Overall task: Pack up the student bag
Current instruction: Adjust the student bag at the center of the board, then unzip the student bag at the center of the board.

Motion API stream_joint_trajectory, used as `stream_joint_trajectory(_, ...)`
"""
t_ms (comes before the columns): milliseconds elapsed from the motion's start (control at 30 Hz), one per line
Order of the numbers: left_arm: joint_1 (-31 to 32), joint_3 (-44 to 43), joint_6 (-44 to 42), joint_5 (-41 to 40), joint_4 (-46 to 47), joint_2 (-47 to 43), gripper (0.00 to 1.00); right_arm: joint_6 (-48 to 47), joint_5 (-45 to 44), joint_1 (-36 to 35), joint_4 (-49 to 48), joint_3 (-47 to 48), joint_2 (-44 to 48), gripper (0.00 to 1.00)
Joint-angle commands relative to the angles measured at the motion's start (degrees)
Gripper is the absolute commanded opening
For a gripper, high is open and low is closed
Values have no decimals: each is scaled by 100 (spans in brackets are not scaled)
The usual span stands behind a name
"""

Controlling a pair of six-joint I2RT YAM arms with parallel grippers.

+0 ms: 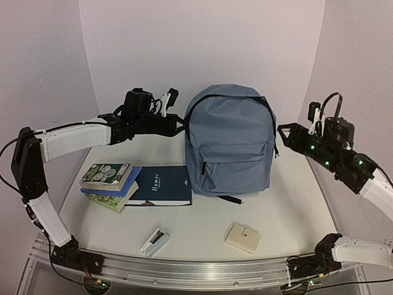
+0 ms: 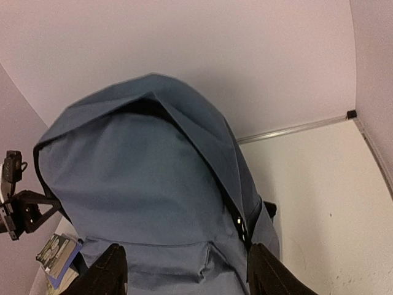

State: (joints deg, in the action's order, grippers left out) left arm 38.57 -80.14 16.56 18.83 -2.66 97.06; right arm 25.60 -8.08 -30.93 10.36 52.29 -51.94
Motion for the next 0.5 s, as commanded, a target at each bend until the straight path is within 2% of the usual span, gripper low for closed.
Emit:
stream_joint_trajectory(0,-51,-128,-138,-93,155,-69,0,586,529,137,298,-646,-135,58)
stream_joint_trajectory(200,-53,-95,-206,4,66,-116,0,572,980,614,30,-1016,-378,48)
stream_joint_trajectory(467,-51,-33,-146,141,29,-124,0,275,1067,732,-198,-898,-871,37)
